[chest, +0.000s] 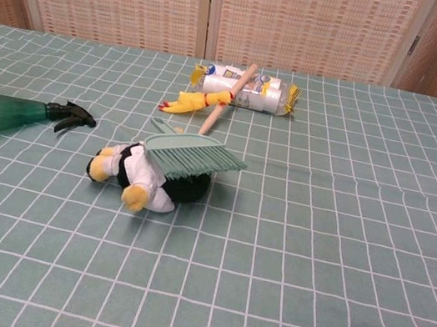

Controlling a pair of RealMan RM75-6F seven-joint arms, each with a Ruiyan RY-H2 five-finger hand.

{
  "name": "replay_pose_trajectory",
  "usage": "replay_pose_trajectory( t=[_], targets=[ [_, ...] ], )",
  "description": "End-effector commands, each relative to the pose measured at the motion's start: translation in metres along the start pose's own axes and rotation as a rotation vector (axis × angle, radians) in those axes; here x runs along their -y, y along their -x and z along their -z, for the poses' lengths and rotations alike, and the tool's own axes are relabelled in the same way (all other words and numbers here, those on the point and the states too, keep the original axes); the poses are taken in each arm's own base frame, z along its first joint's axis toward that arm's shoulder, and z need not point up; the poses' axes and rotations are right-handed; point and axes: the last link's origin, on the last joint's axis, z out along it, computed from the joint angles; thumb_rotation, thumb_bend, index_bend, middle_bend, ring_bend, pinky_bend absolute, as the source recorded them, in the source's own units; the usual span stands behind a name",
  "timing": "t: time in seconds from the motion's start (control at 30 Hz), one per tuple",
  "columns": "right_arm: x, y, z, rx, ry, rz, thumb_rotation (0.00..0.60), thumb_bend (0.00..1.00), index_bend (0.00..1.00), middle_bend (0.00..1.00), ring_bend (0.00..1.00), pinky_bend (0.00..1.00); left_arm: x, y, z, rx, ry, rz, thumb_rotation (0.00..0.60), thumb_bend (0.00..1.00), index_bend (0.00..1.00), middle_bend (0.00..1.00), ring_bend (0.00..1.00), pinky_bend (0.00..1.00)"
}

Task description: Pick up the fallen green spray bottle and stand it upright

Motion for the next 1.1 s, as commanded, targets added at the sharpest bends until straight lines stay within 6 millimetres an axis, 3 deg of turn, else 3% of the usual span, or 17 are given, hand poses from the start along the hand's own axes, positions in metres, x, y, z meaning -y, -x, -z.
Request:
replay_pose_trajectory(
  t=[0.03, 0.73, 0.87, 1.1],
  targets=[
    [0.0, 0.0, 0.0, 0.0, 0.0, 0.001, 0.6, 0.0, 0.37, 0.23, 0.03, 0.0, 0.0, 0.0, 0.0, -0.002, 0.0, -0.002, 0.6, 0.23, 0.0, 0.0, 0.0, 0.02],
    [-0.001, 0.0, 0.001, -0.004, 0.01, 0.004, 0.6, 0.0, 0.37, 0.23, 0.04, 0.0, -0.005, -0.003, -0.001, -0.072, -0.006, 0.005, 0.6, 0.24, 0.0, 0.01, 0.0, 0.04],
    [-0.001, 0.0, 0.001, -0.005, 0.011, 0.007, 0.6, 0.0, 0.37, 0.23, 0.04, 0.0, -0.016, -0.002, -0.001, -0.119, 0.003, -0.026, 0.6, 0.26, 0.01, 0.07, 0.04, 0.07],
    [-0.001, 0.0, 0.001, -0.011, 0.009, -0.003, 0.6, 0.0, 0.38, 0.23, 0.04, 0.0, -0.071, 0.009, -0.015, -0.043, 0.046, -0.104, 0.6, 0.25, 0.07, 0.09, 0.07, 0.1]
  ],
)
